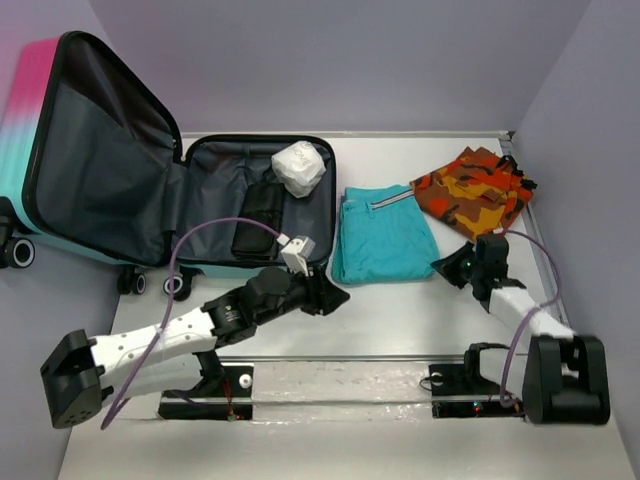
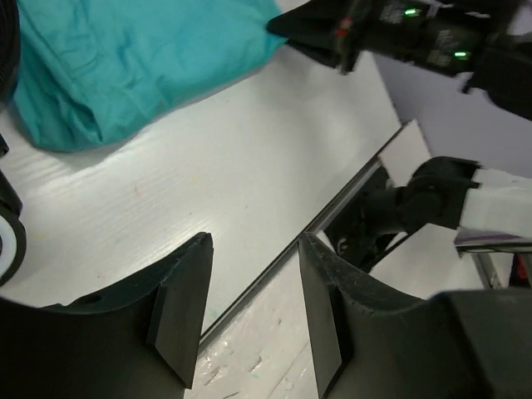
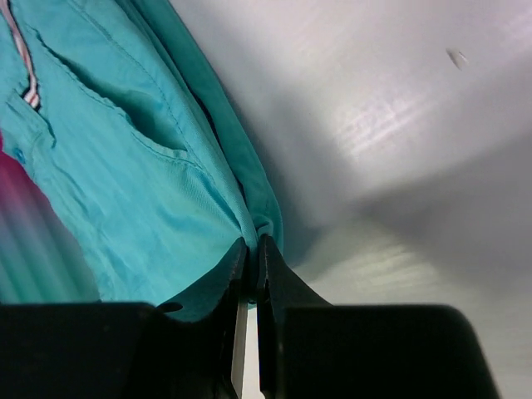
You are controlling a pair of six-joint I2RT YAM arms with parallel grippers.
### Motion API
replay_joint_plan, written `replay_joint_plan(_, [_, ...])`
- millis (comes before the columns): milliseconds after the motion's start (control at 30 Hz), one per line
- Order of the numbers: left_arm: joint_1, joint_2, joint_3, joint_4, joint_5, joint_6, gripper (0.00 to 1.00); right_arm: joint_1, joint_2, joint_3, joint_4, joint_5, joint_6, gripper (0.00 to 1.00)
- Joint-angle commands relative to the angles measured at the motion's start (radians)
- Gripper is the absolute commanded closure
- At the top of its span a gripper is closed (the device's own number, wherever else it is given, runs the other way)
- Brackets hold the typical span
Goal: Pack the luggage
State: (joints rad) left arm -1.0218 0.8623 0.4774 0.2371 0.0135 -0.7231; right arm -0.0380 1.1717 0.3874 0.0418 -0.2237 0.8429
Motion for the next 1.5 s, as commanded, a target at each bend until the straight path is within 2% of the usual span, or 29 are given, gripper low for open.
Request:
replay_joint_plan(0, [-0.083,0.144,0.049,0.091,-0.19,-0.081,0.42,0.001,-0.301,-0.033,-0.322,0.196,-0.016,0.93])
replay_joint_plan(33, [-0.107,0.17,0.052,0.093,-0.237,-0.093,0.41,0.001,-0.419,-0.032,-0.373,0.216,-0.008,0.93])
replay_joint_plan(67, [-0.118,0.213,0.052,0.093,-0.262,-0.113,0.39,0.001,-0.47,-0.035,-0.444,0.237,0.011,0.93])
replay_joint_plan(133, [-0.15,0.25,0.053,0.093,-0.328,-0.127,0.34,0.001,-0.545,-0.047,-0.463,0.189,0.022,0.92])
replay_joint_plan(233, [-0.173,0.306,0.056,0.091,-0.412,-0.142,0.25,0.001,-0.535,-0.044,-0.517,0.117,0.009,0.92])
replay_joint_plan(300, [-0.175,0.346,0.058,0.085,-0.479,-0.154,0.14,0.001,-0.523,-0.016,-0.56,0.093,-0.013,0.9])
replay_joint_plan(433, [-0.172,0.461,0.116,0.096,-0.523,-0.15,0.06,0.001,-0.531,-0.015,-0.568,0.076,-0.047,0.57])
replay_joint_plan(467, [-0.172,0.512,0.157,0.096,-0.547,-0.136,0.05,0.001,-0.523,-0.013,-0.566,0.083,-0.047,0.41])
replay_joint_plan(567, [-0.147,0.611,0.216,0.099,-0.584,-0.121,0.05,0.001,-0.483,-0.001,-0.539,0.092,-0.059,0.29])
replay_joint_plan(700, [-0.063,0.72,0.289,0.11,-0.544,-0.084,0.07,0.001,-0.417,0.007,-0.484,0.083,-0.073,0.29])
replay_joint_plan(867, [-0.031,0.848,0.459,0.032,-0.63,-0.006,0.08,0.001,-0.321,-0.036,-0.383,0.054,-0.039,0.28])
replay_joint_plan(967, [0.015,0.903,0.503,0.031,-0.613,0.002,0.08,0.001,-0.259,-0.064,-0.34,0.04,-0.021,0.25])
replay_joint_plan(1067, [0.023,0.932,0.541,0.021,-0.644,0.02,0.08,0.001,-0.273,-0.082,-0.332,0.052,-0.021,0.23])
replay_joint_plan(1167, [0.048,0.983,0.584,0.007,-0.616,-0.001,0.08,0.001,-0.31,-0.096,-0.326,0.078,-0.013,0.24])
replay_joint_plan(1233, [0.077,0.983,0.557,-0.002,-0.613,-0.033,0.11,0.001,-0.305,-0.099,-0.318,0.055,-0.016,0.25])
replay_joint_plan(1333, [0.098,0.91,0.429,0.037,-0.622,-0.058,0.11,0.001,-0.329,-0.101,-0.321,0.035,-0.037,0.26])
replay_joint_plan(1367, [0.098,0.862,0.378,0.037,-0.621,-0.064,0.11,0.001,-0.345,-0.107,-0.321,0.029,-0.039,0.26])
replay_joint_plan(1467, [0.051,0.787,0.354,0.05,-0.596,-0.049,0.1,0.001,-0.374,-0.111,-0.321,0.035,-0.034,0.26])
